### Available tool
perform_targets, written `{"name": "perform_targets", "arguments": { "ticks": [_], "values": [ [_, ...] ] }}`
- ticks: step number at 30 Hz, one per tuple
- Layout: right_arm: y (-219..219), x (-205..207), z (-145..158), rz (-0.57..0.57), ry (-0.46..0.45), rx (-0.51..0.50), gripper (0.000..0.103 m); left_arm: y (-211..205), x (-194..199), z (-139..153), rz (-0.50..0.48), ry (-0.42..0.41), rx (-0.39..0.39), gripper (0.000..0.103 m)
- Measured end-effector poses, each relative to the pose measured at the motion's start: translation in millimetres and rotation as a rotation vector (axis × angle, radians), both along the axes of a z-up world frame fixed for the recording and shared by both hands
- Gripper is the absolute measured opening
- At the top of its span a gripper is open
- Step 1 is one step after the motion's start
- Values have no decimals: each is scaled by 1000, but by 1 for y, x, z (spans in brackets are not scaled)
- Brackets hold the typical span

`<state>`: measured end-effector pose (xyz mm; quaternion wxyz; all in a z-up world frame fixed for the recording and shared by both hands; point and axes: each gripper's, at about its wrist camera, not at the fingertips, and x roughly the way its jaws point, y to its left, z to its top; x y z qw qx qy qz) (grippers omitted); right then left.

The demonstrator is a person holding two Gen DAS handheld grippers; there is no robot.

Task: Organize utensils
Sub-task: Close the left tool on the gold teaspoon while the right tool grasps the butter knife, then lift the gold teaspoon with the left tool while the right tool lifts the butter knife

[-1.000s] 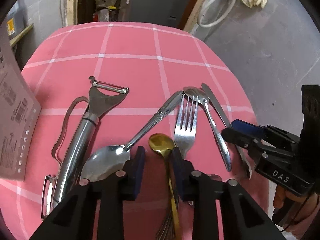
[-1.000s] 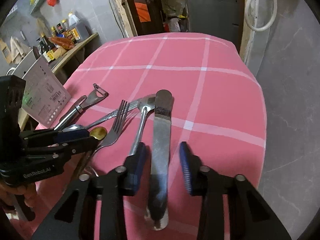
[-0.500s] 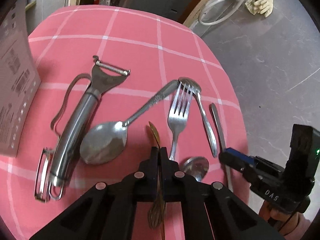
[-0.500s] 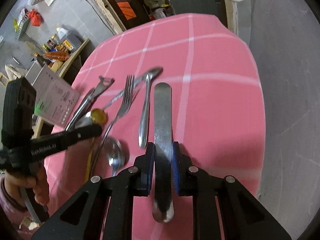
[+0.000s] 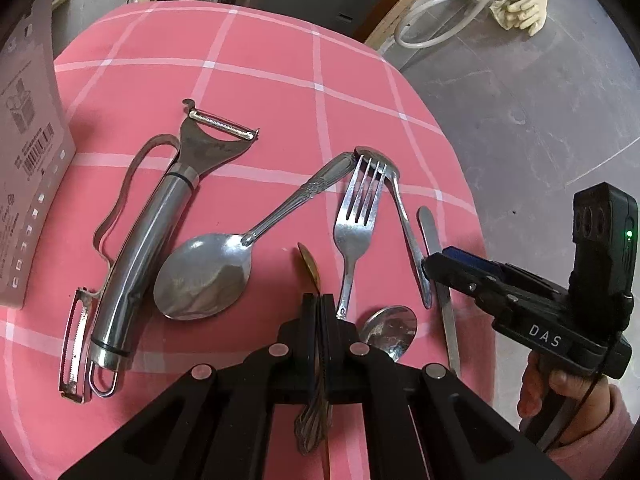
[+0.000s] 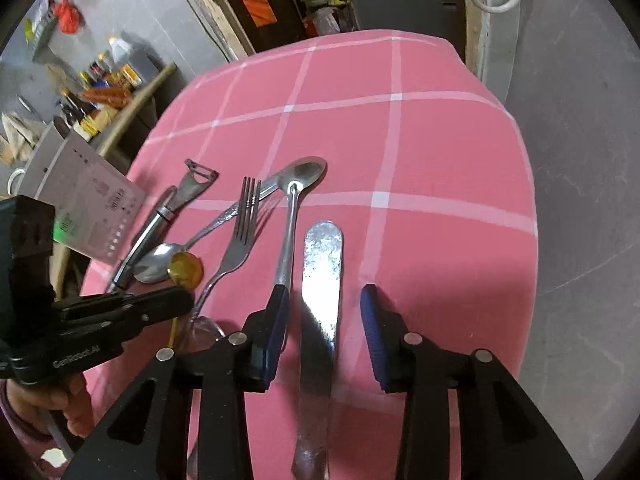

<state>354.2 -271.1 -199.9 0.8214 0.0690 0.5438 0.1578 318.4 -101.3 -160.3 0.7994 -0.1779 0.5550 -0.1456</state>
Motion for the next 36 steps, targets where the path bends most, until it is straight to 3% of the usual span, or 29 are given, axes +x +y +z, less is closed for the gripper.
{"name": "perform_targets", "arguments": {
  "ticks": [4, 8, 10, 12, 18, 24, 29, 36],
  "values": [
    [8, -2, 1, 11, -8, -57, 33, 3, -4, 0, 3, -1, 1, 3],
    [4, -3, 4, -24, 21, -44, 30, 2, -6, 3, -1, 2, -2, 3],
    [-1, -2, 2, -39, 47, -23, 20, 4, -10, 4, -4, 5, -10, 3],
    [-6, -5, -2, -55, 66, 23, 17, 5, -13, 5, -6, 6, -15, 3],
    [-11, -18, -6, -57, 76, 66, 16, 6, -28, 10, -26, 3, -24, 3],
    [-26, -53, -8, -131, 72, 195, 16, 11, -42, 22, -40, -32, -36, 3],
    [-22, -80, -7, -136, 42, 189, 16, 14, -50, 28, -55, -53, -35, 3],
    [-16, -82, -17, -168, 76, 177, 16, 12, -58, 26, -68, -46, -31, 3]
  ]
}}
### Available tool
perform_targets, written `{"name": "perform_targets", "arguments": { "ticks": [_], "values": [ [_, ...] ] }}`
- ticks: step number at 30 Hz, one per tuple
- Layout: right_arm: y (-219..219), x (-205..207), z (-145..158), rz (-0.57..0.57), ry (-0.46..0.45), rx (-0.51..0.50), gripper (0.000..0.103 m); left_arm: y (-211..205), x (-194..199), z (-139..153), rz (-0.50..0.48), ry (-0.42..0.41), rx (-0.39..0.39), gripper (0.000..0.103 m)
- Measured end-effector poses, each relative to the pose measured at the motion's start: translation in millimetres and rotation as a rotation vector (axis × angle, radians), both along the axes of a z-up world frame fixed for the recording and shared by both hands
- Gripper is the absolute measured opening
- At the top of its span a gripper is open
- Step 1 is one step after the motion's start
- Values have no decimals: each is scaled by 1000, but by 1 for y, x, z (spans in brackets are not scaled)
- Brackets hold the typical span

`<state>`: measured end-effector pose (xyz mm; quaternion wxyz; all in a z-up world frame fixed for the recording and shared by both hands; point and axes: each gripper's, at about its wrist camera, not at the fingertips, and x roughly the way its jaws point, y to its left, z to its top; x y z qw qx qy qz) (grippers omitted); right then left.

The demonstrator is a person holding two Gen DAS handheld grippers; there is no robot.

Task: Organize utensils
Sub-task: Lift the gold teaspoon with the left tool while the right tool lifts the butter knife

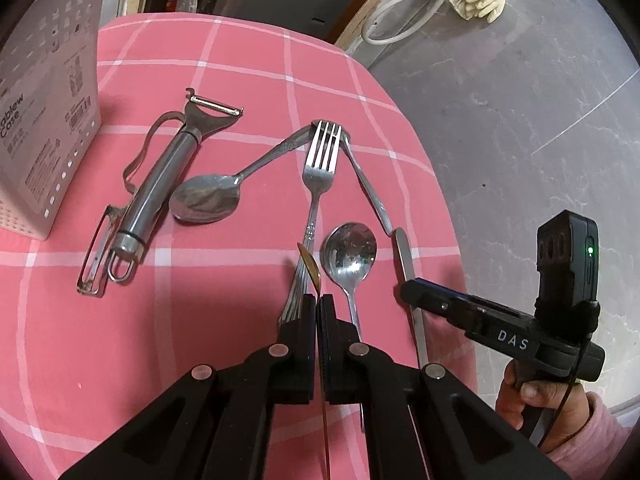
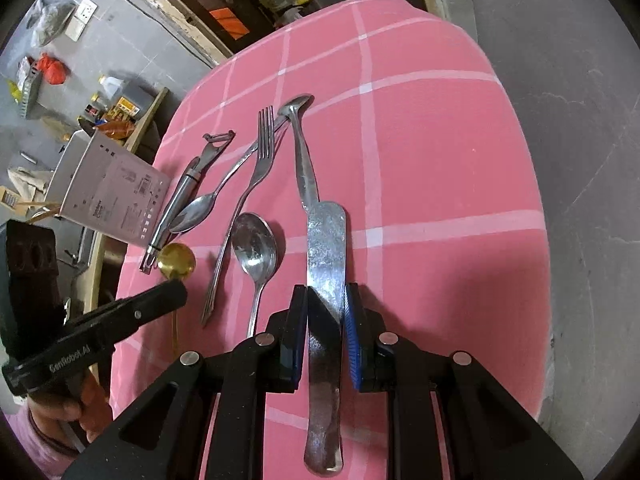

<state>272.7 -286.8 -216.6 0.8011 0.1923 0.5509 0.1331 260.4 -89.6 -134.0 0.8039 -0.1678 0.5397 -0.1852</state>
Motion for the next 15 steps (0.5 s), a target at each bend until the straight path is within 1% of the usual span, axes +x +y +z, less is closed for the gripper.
{"name": "perform_targets", "arguments": {
  "ticks": [3, 5, 7, 10, 13, 15],
  "values": [
    [6, 2, 0, 0, 13, -19, 17, 1, -1, 0, -2, 0, 3, 3],
    [10, 7, 2, 24, 22, -29, 20, 2, 0, -1, 1, 5, 1, 3],
    [10, 10, 2, 45, 26, -22, 25, 6, -1, -3, 6, 13, 0, 3],
    [7, 19, 0, 66, 49, 7, 29, 11, -1, -7, 25, 33, -1, 3],
    [4, 29, -4, 48, 73, 58, 29, 13, 0, -12, 42, 47, -10, 3],
    [4, 31, -6, 47, 88, 82, 27, 14, -1, -14, 46, 48, -11, 3]
  ]
}}
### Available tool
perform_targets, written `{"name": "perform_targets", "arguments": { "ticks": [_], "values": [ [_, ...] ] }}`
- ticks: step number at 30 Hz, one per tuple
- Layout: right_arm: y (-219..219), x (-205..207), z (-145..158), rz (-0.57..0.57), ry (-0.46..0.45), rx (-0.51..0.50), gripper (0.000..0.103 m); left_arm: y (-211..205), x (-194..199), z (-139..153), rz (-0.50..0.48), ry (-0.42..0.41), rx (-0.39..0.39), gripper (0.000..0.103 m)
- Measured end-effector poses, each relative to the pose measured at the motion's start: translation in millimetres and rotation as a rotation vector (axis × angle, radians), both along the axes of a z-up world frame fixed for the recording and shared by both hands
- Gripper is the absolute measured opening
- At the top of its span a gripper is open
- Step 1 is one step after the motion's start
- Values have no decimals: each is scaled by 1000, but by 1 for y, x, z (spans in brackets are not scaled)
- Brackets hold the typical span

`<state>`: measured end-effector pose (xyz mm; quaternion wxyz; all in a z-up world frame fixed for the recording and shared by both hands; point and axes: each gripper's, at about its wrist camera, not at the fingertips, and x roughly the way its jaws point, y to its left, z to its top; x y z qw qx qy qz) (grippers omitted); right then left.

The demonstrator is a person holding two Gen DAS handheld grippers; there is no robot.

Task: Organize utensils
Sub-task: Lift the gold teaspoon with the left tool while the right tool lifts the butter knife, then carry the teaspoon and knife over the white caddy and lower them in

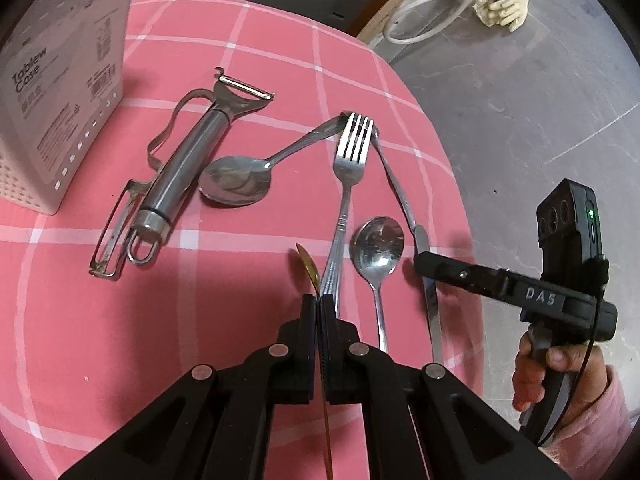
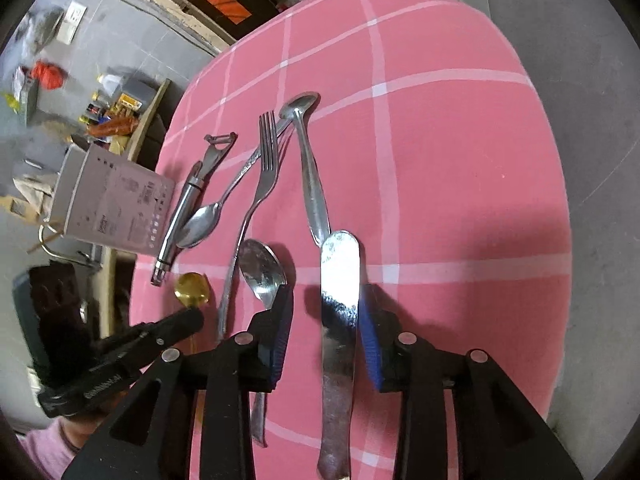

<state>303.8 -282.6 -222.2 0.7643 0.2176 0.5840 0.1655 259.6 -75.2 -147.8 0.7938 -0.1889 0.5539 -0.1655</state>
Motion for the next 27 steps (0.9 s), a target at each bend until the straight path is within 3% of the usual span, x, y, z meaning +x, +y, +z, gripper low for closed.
{"name": "perform_targets", "arguments": {
  "ticks": [1, 3, 4, 10, 13, 20, 27],
  "values": [
    [0, 0, 0, 2, 2, -5, 19, 1, 0, 0, 1, 1, -2, 3],
    [-1, -2, -3, 4, 2, -10, 15, 1, 0, -1, 0, 1, -2, 3],
    [-2, -2, -3, -1, 1, -2, 8, 2, 0, -1, -1, 0, -4, 3],
    [-4, -13, 6, -29, -34, 60, 1, 1, 1, 8, -22, -35, -15, 3],
    [-4, -26, 22, -48, -85, 97, 1, 3, -3, 28, -41, -103, -6, 3],
    [12, -49, 87, -47, -364, 59, 1, 18, -9, 84, -18, -260, 2, 3],
    [38, -45, 151, 0, -623, 64, 1, 41, -9, 143, 36, -443, 61, 3]
  ]
}}
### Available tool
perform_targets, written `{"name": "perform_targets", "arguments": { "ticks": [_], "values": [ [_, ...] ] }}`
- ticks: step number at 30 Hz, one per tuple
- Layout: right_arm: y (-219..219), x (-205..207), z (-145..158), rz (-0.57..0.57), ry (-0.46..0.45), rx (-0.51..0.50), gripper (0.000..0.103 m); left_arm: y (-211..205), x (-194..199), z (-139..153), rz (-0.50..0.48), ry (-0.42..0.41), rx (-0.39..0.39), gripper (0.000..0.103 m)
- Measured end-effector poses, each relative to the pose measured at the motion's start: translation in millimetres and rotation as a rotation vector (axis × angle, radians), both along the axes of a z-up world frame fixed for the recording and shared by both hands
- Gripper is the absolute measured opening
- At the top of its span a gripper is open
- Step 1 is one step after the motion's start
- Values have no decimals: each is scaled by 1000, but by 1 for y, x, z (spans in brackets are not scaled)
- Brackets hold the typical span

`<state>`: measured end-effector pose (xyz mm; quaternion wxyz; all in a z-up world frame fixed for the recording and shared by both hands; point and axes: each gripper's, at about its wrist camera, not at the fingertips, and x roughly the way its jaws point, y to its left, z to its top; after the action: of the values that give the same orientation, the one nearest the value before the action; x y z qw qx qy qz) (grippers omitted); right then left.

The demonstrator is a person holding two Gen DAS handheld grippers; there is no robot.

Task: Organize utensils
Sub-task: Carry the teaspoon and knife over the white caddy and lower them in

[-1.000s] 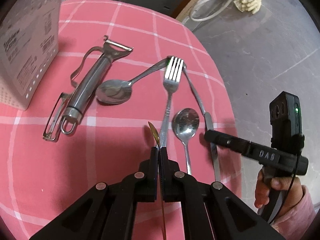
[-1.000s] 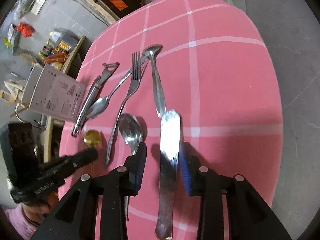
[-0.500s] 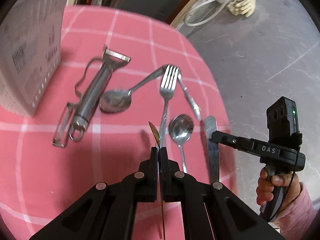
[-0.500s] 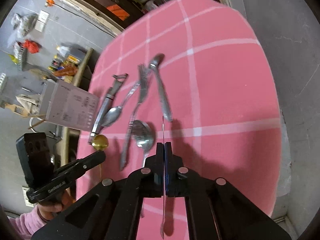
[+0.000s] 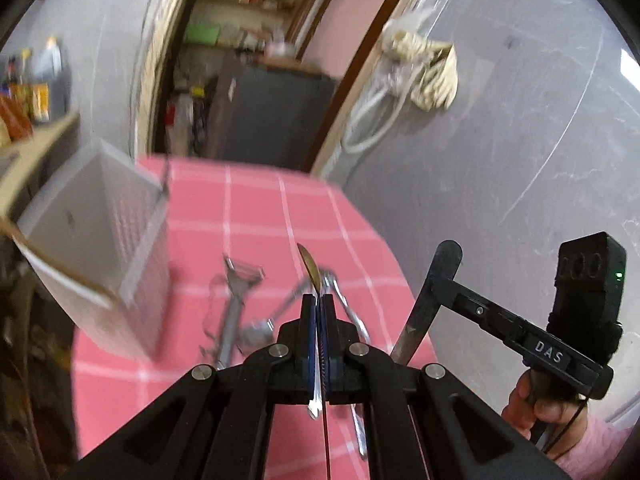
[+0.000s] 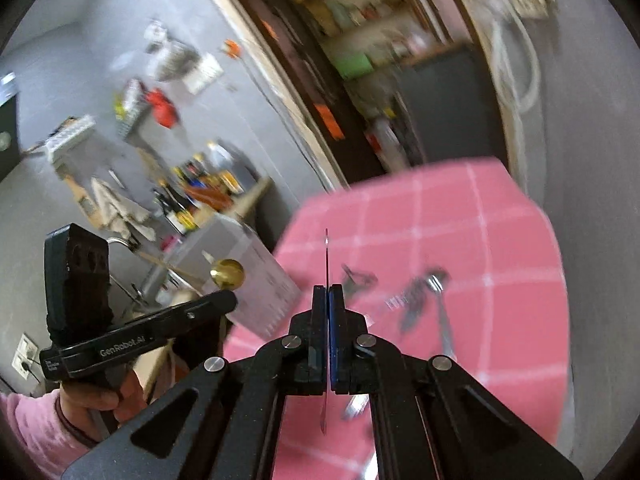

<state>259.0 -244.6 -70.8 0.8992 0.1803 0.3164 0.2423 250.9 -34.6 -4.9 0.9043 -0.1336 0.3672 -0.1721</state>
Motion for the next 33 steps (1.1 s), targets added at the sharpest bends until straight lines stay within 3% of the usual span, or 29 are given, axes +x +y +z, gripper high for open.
{"name": "perform_targets", "arguments": {
  "ticks": [9, 16, 20, 25, 33],
  "values": [
    [54, 12, 82, 47, -269, 10, 1, 49, 5, 64, 95, -226, 46, 3],
    [96, 45, 119, 65, -365, 99, 1, 109, 22, 82, 210, -378, -58, 3],
    [121, 65, 113, 67, -358, 105, 1, 139, 38, 68, 266, -385, -104, 3],
    [151, 84, 90, 85, -334, 27, 1, 158, 51, 45, 323, -371, -124, 3],
    [167, 97, 59, 117, -256, -39, 1, 151, 55, 23, 311, -380, -43, 3]
  ]
}}
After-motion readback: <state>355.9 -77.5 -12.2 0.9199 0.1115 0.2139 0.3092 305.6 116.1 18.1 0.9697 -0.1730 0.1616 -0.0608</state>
